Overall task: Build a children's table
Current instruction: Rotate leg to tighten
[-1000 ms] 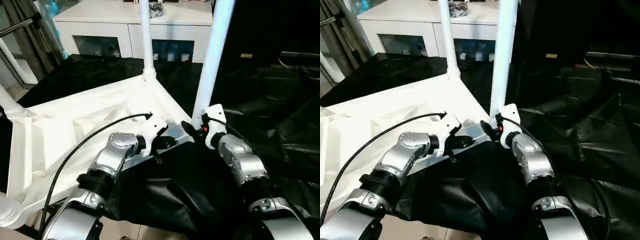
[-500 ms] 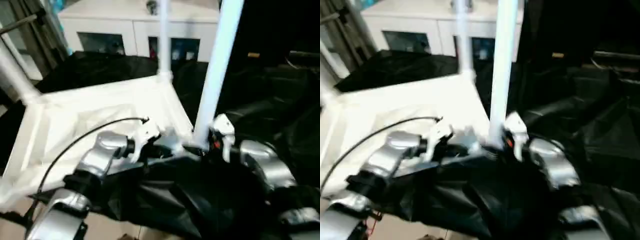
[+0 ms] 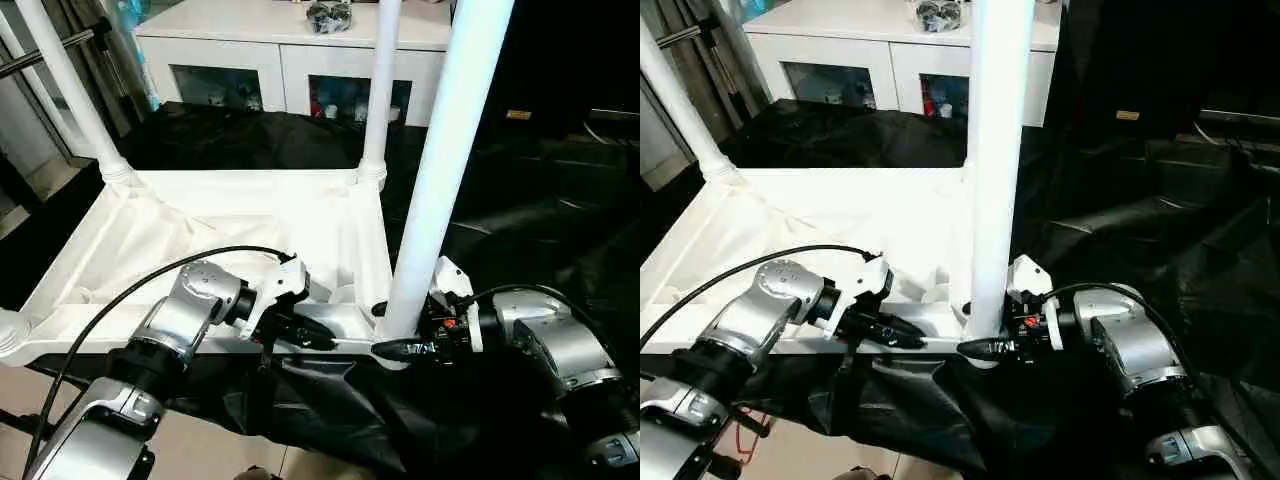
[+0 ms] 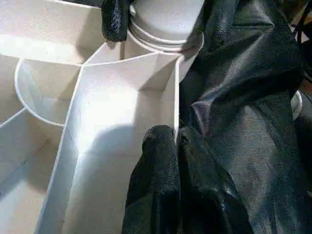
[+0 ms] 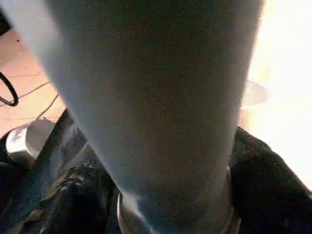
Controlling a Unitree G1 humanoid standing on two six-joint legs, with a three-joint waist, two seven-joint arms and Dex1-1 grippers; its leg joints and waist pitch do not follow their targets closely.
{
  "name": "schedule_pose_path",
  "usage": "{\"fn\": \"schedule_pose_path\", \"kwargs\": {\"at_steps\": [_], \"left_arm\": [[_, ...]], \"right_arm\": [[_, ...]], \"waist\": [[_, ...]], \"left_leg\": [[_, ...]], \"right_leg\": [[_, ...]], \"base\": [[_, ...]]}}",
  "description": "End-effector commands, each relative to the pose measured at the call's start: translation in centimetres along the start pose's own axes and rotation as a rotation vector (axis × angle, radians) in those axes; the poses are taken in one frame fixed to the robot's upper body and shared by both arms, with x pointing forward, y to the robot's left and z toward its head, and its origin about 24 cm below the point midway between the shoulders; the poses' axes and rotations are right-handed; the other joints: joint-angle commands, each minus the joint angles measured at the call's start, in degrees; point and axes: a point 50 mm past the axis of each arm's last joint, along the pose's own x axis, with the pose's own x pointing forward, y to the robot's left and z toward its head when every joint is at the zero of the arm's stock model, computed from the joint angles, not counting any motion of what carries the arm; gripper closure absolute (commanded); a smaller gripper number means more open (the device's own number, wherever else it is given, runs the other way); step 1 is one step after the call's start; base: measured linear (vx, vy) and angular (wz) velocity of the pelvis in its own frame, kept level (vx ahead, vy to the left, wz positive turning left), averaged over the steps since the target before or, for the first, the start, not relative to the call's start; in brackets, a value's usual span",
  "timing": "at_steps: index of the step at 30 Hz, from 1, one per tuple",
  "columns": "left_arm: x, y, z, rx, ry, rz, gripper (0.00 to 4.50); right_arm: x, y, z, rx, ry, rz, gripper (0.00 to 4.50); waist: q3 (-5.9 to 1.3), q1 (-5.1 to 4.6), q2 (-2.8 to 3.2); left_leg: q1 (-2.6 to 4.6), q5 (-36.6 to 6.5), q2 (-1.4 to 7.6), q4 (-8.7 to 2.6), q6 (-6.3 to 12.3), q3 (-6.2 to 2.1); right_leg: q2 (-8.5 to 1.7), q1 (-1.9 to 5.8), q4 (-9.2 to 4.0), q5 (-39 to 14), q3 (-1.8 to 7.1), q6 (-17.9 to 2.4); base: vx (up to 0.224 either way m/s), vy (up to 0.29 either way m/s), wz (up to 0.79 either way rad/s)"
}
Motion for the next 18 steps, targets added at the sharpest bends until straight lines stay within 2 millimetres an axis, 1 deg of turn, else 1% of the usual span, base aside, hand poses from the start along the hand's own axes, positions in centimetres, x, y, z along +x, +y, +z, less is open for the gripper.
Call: {"fn": "schedule_pose_path", "kwargs": {"at_steps": [1,3,4,5,6,7,8,9,10,11,12,13,14,15,16,17,18], "left_arm": [[1.2,0.1,2.5,0.08,-0.085,-0.014,4.5],[1.3,0.2,2.5,0.078,-0.092,0.0,4.5],[1.4,0.7,2.6,0.06,-0.104,0.062,4.5],[1.4,0.7,2.6,0.06,-0.104,0.062,4.5],[1.6,1.4,2.8,0.034,-0.12,0.14,4.5],[1.7,1.5,2.9,0.03,-0.124,0.159,4.5],[1.9,2.0,3.2,0.017,-0.142,0.216,4.5],[2.0,2.3,3.3,0.007,-0.15,0.249,4.5],[2.2,2.7,3.4,0.002,-0.152,0.296,4.5],[2.3,3.0,3.6,-0.002,-0.153,0.342,4.5],[2.4,3.2,3.6,-0.005,-0.154,0.36,4.5],[2.6,3.7,3.8,-0.018,-0.157,0.434,4.5],[2.9,4.2,4.1,-0.036,-0.165,0.505,4.5],[2.9,4.2,4.1,-0.036,-0.165,0.505,4.5],[2.9,4.2,4.1,-0.036,-0.165,0.505,4.5],[3.1,4.6,4.3,-0.05,-0.177,0.554,4.5],[3.5,4.7,4.5,-0.06,-0.186,0.586,4.5]], "right_arm": [[2.1,0.7,0.0,0.003,-0.008,0.061,1.62],[2.2,0.6,-0.1,0.007,-0.019,0.04,1.69],[2.5,0.2,-0.1,0.015,-0.048,-0.019,1.84],[2.5,0.2,-0.1,0.015,-0.048,-0.019,1.87],[2.9,-0.6,-0.1,0.026,-0.072,-0.116,1.87],[3.0,-0.7,-0.1,0.027,-0.077,-0.141,1.89],[3.4,-1.5,-0.3,0.048,-0.08,-0.243,1.92],[3.6,-2.0,-0.5,0.07,-0.075,-0.308,1.92],[3.8,-2.5,-0.7,0.077,-0.075,-0.377,1.94],[4.0,-2.9,-0.8,0.096,-0.074,-0.444,1.95],[4.1,-3.1,-0.9,0.106,-0.075,-0.465,1.96],[4.4,-3.6,-1.1,0.148,-0.077,-0.552,1.96],[4.9,-3.9,-1.2,0.17,-0.081,-0.616,1.96],[4.9,-3.9,-1.2,0.17,-0.081,-0.616,1.99],[4.9,-3.9,-1.2,0.17,-0.081,-0.616,2.02],[5.4,-4.2,-1.2,0.187,-0.08,-0.672,2.02],[5.9,-4.3,-1.3,0.201,-0.076,-0.719,2.02]], "waist": [[-3.51,-0.21,-1.0],[-3.51,-0.18,-0.96],[-3.45,-0.24,-1.0],[-3.43,-0.3,-1.05],[-3.34,-0.43,-1.05],[-3.16,-0.6,-0.95],[-3.23,-0.62,-1.0],[-3.14,-0.76,-0.98],[-3.08,-1.18,-0.97],[-3.01,-1.63,-1.0],[-2.95,-1.84,-1.04],[-3.03,-2.19,-0.92],[-3.1,-2.23,-0.95],[-3.14,-2.25,-0.88],[-3.21,-2.27,-0.93],[-3.24,-2.21,-0.78],[-3.24,-2.24,-0.64]], "left_leg": [[1.03,-11.72,0.82,-3.79,3.98,0.38],[1.03,-11.7,0.82,-3.82,3.97,0.35],[1.0,-11.95,0.79,-3.83,3.84,0.39],[1.0,-12.11,0.77,-3.82,3.66,0.41],[1.07,-13.18,0.7,-3.91,2.99,0.42],[1.12,-14.58,0.64,-4.1,2.31,0.3],[1.18,-14.76,0.64,-4.12,1.98,0.26],[1.22,-15.13,0.59,-4.16,1.61,0.3],[1.08,-15.69,0.4,-4.37,0.64,0.07],[1.07,-16.4,0.28,-4.45,-0.14,0.01],[1.24,-17.22,0.24,-4.46,-0.18,0.04],[1.18,-17.03,0.23,-4.38,-0.06,0.03],[1.17,-16.99,0.2,-4.36,0.06,0.01],[1.22,-16.64,0.17,-4.31,0.13,0.04],[1.2,-16.34,0.14,-4.28,0.28,0.05],[1.02,-15.38,0.17,-4.2,0.95,0.13],[1.06,-15.35,0.2,-4.19,0.97,0.14]], "right_leg": [[-1.75,2.46,-3.58,-8.2,1.04,-14.83],[-1.77,2.47,-3.56,-8.27,1.01,-14.84],[-1.79,2.42,-3.64,-8.77,1.03,-14.73],[-1.83,2.37,-3.7,-9.18,1.06,-14.66],[-1.82,2.3,-3.91,-11.34,1.05,-14.22],[-1.94,2.25,-4.2,-13.9,1.01,-13.69],[-1.97,2.29,-4.28,-14.74,1.03,-13.25],[-1.93,2.04,-4.36,-15.65,1.08,-12.99],[-1.95,2.25,-4.35,-17.05,0.98,-12.47],[-1.91,2.19,-4.58,-18.62,0.88,-11.59],[-1.86,2.05,-4.82,-19.56,0.91,-11.31],[-1.88,2.09,-4.81,-19.18,1.03,-11.2],[-1.78,2.11,-4.89,-18.74,0.98,-11.06],[-1.77,2.06,-4.88,-18.25,1.0,-11.08],[-1.73,2.1,-4.87,-17.66,1.0,-11.17],[-1.75,2.15,-4.8,-15.88,1.03,-11.32],[-1.74,2.1,-4.78,-15.42,1.04,-11.48]], "base": [[0.0,0.0,0.0],[0.0,0.0,0.0],[0.0,0.0,0.0],[0.0,0.0,0.0],[0.0,0.0,0.0],[0.0,0.0,0.0],[0.0,0.0,0.0],[0.0,0.0,0.0],[0.0,0.0,0.0],[0.0,0.0,0.0],[0.0,0.0,0.0],[0.0,0.0,0.0],[0.0,0.0,0.0],[0.0,0.0,0.0],[0.0,0.0,0.0],[0.0,0.0,0.0],[0.0,0.0,0.0]]}}
